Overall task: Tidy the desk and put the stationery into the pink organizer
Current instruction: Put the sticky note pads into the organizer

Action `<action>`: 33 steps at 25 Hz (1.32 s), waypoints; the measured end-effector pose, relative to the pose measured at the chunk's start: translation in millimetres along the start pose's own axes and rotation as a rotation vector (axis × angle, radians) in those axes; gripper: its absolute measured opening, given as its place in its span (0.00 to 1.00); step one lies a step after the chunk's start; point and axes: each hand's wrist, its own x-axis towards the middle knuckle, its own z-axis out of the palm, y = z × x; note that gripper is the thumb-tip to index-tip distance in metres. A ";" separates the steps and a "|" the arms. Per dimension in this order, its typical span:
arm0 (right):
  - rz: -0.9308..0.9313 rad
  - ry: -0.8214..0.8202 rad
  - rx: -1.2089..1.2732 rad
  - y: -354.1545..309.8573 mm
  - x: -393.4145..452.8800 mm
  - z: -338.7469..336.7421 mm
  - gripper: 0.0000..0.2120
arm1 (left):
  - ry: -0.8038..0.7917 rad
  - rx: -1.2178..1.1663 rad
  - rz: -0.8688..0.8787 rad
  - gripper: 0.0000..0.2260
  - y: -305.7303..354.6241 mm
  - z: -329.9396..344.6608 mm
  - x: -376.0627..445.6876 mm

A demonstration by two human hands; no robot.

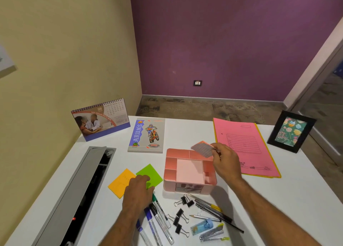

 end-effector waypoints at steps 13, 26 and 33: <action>0.004 -0.396 -0.483 22.5 20.1 53.6 0.11 | -0.139 0.303 -0.122 0.34 -27.1 12.1 57.6; -0.050 -0.162 -0.343 24.1 10.2 54.7 0.17 | -0.053 0.165 -0.200 0.30 -18.1 6.5 67.8; 0.088 -0.134 0.139 -9.9 -2.8 54.6 0.15 | 0.120 -0.478 -0.140 0.12 0.5 -26.9 63.2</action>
